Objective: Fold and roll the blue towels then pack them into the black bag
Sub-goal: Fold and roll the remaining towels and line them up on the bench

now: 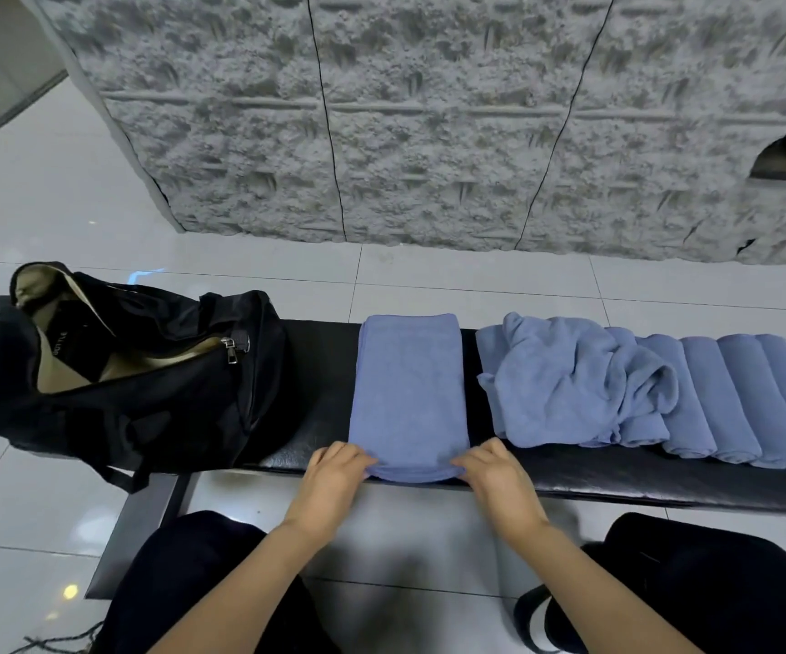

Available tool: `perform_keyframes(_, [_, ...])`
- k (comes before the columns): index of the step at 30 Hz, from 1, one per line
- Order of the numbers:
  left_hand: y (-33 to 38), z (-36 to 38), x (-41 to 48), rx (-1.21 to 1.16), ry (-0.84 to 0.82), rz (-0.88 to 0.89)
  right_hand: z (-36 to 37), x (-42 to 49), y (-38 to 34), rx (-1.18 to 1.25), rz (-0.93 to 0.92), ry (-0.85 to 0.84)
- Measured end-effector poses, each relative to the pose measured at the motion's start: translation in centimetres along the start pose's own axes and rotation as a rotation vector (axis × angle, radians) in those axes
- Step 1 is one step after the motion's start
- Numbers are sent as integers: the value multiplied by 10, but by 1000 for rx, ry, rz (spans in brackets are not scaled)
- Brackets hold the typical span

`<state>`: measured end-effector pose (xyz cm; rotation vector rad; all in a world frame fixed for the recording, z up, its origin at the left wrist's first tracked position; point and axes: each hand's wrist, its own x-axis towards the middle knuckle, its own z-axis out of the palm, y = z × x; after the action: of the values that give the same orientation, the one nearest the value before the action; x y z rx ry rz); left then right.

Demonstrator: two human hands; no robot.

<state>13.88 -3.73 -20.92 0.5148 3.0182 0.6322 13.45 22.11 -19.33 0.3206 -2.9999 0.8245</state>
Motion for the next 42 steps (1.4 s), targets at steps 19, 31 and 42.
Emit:
perform_keyframes(19, [-7, -7, 17, 256, 128, 320, 3, 2, 1, -369, -382, -5])
perform_keyframes(31, [8, -32, 26, 79, -62, -125, -15, 23, -32, -20, 298, -285])
perform_keyframes(42, [11, -16, 37, 276, -32, 81, -4, 15, -32, -449, -134, -109])
